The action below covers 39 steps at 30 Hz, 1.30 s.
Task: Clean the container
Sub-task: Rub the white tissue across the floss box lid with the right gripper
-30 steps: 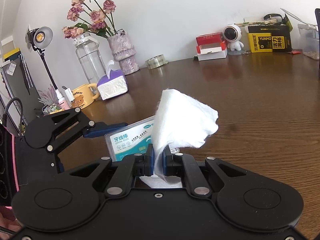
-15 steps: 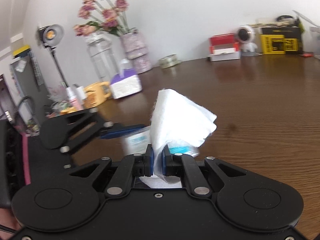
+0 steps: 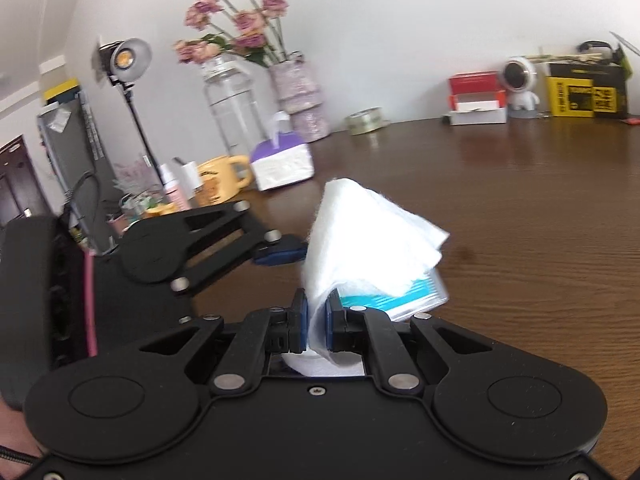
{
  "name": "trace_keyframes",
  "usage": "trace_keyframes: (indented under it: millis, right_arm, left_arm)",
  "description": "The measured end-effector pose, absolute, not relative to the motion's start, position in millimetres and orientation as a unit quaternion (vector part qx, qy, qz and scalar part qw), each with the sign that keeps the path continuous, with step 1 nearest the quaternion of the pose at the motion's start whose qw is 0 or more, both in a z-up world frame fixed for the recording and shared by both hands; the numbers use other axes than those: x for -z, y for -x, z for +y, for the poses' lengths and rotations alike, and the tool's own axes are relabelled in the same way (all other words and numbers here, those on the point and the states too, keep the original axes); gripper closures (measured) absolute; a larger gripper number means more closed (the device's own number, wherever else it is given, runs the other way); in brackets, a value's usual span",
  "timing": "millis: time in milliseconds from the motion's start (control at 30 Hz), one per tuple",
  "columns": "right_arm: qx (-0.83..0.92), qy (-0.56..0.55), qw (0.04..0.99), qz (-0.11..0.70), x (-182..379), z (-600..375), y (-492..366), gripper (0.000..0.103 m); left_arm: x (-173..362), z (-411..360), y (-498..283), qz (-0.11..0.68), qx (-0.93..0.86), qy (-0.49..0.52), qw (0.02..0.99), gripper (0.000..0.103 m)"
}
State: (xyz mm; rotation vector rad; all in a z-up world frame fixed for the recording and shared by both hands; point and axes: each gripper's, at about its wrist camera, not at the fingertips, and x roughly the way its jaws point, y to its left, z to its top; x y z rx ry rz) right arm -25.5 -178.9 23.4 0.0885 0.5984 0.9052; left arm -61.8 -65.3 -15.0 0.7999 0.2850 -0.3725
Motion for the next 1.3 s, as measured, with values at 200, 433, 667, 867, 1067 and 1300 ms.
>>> trace_keyframes:
  millis: [200, 433, 667, 867, 1067, 1300]
  right_arm:
    - [-0.426, -0.049, 0.855, 0.291, -20.6, -181.8, 30.5, 0.095]
    - [-0.437, -0.048, 0.853, 0.282, -29.0, -165.8, 20.7, 0.095]
    - [-0.442, -0.048, 0.852, 0.277, -32.7, -160.4, 13.7, 0.095]
    - [-0.433, -0.055, 0.85, 0.293, -24.1, -173.3, 17.7, 0.095]
    - [-0.433, -0.059, 0.851, 0.293, -23.4, -175.0, 15.1, 0.095]
    - [-0.44, -0.058, 0.852, 0.277, -31.7, -169.1, 2.4, 0.095]
  left_arm:
    - [15.6, -66.4, 61.5, 0.138, 0.179, -0.386, 0.894, 0.047]
    - [16.0, -67.5, 62.3, 0.137, 0.179, -0.386, 0.894, 0.047]
    - [16.1, -68.9, 62.5, 0.138, 0.179, -0.386, 0.895, 0.047]
    - [16.3, -70.6, 63.1, 0.137, 0.179, -0.386, 0.894, 0.047]
    - [17.3, -72.2, 64.9, 0.137, 0.179, -0.386, 0.894, 0.047]
    - [17.1, -72.7, 63.1, 0.14, 0.179, -0.384, 0.895, 0.046]
